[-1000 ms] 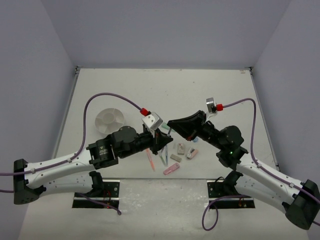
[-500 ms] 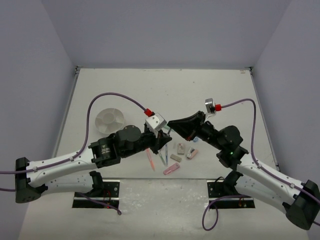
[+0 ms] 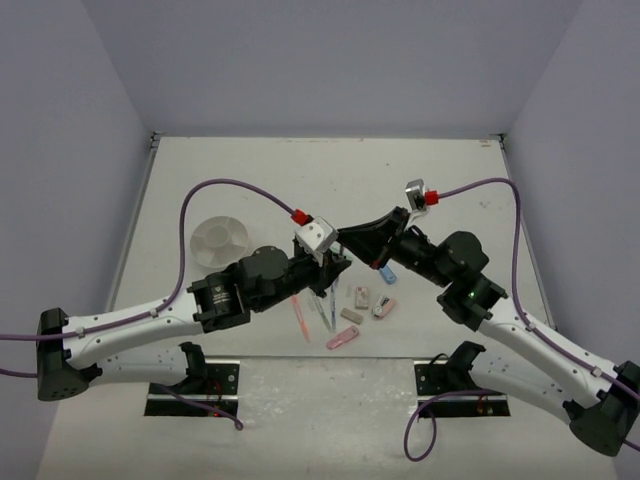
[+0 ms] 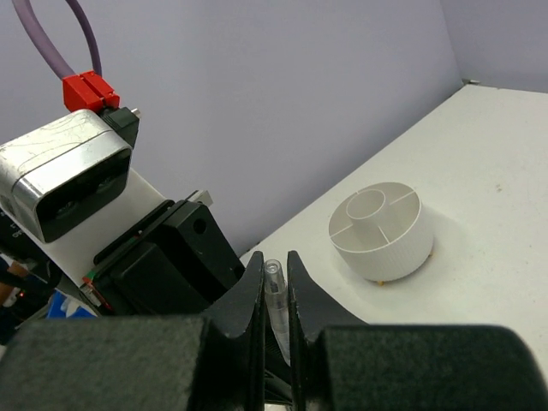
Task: Sort the stationery into containers
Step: Close the pen cap on the pen, then place the pen in the storage box.
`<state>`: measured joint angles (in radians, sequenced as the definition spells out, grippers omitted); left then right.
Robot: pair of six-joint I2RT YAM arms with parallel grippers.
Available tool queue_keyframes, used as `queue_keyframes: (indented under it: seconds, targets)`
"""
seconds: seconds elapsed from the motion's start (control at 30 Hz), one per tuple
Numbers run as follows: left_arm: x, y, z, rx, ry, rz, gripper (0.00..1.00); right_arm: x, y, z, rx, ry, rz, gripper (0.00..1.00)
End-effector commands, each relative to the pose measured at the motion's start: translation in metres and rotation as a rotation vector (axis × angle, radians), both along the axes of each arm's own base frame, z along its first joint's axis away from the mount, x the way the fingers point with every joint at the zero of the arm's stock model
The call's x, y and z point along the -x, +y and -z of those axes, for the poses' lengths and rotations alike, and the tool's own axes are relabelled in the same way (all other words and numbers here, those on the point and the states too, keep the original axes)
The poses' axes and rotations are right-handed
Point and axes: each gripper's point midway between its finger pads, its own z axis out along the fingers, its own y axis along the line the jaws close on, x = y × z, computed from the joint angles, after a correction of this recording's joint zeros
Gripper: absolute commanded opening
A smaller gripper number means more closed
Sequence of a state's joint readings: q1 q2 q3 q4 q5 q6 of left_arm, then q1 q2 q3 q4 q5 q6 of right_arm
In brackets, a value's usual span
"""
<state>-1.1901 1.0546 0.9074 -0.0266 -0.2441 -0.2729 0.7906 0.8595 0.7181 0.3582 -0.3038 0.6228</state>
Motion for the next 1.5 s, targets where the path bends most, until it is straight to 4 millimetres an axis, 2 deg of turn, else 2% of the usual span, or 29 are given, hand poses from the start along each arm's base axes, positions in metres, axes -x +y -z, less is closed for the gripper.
queue_keyframes:
  seconds: [0.0,0.1,0.23,0.3,0.37,0.43,0.53,0.63,0.67,0.7,0.77,0.83,0.9,1.03,1.07,1.1,1.17,1.27,1.4,1.47]
  targets:
    - [-0.018,-0.018,-0.077,0.207,-0.136,-0.033,0.0,0.055,0.03,0.054,0.113,0.202,-0.319,0.0]
    - [-0.024,-0.019,-0.074,0.207,-0.13,-0.048,0.0,0.059,0.033,0.062,0.121,0.222,-0.343,0.0]
    - [-0.03,-0.021,-0.072,0.208,-0.131,-0.061,0.0,0.057,0.027,0.069,0.134,0.218,-0.302,0.01]
    - [-0.034,-0.022,-0.068,0.193,-0.134,-0.073,0.0,0.054,0.024,0.07,0.145,0.213,-0.27,0.15]
    - [-0.039,-0.02,-0.065,0.179,-0.152,-0.096,0.0,0.042,0.018,0.075,0.178,0.216,-0.191,0.49]
    - [-0.042,-0.018,-0.059,0.177,-0.163,-0.111,0.0,0.034,0.014,0.077,0.208,0.228,-0.132,0.74]
    - [-0.049,-0.012,-0.05,0.155,-0.177,-0.154,0.0,0.007,0.007,0.073,0.24,0.24,0.008,0.89]
    - [-0.069,-0.001,-0.033,0.121,-0.153,-0.248,0.0,-0.012,-0.007,0.061,0.222,0.271,0.102,0.98]
    - [-0.08,0.006,-0.026,0.112,-0.133,-0.285,0.0,-0.024,-0.019,0.054,0.206,0.281,0.152,0.99]
    - [-0.088,0.013,-0.021,0.104,-0.119,-0.309,0.0,-0.027,-0.024,0.05,0.201,0.284,0.17,0.99]
    - [-0.107,0.031,-0.013,0.078,-0.113,-0.384,0.0,-0.035,-0.043,0.039,0.179,0.281,0.235,0.99]
    - [-0.13,0.063,-0.012,0.046,-0.132,-0.54,0.0,-0.041,-0.062,0.029,0.16,0.263,0.299,0.99]
    - [-0.145,0.092,-0.014,0.016,-0.141,-0.68,0.0,-0.038,-0.076,0.02,0.148,0.238,0.34,0.99]
    - [-0.172,0.174,-0.014,-0.04,-0.093,-1.034,0.0,-0.031,-0.102,0.02,0.165,0.209,0.422,0.99]
    - [-0.174,0.19,-0.014,-0.008,-0.076,-1.11,0.0,-0.028,-0.105,0.022,0.164,0.206,0.428,0.99]
    - [-0.173,0.215,-0.007,-0.046,-0.062,-1.206,0.0,-0.026,-0.106,0.025,0.17,0.207,0.426,0.99]
    - [-0.168,0.244,0.0,-0.058,-0.03,-1.323,0.0,-0.024,-0.105,0.033,0.187,0.21,0.415,0.99]
    - [-0.155,0.297,0.015,-0.011,0.013,-1.541,0.0,-0.021,-0.101,0.054,0.223,0.236,0.381,0.99]
    - [-0.158,0.324,0.045,0.021,0.062,-1.595,0.0,-0.021,-0.099,0.071,0.252,0.258,0.371,0.99]
    - [-0.159,0.329,0.055,0.018,0.07,-1.604,0.0,-0.02,-0.099,0.074,0.259,0.259,0.369,0.99]
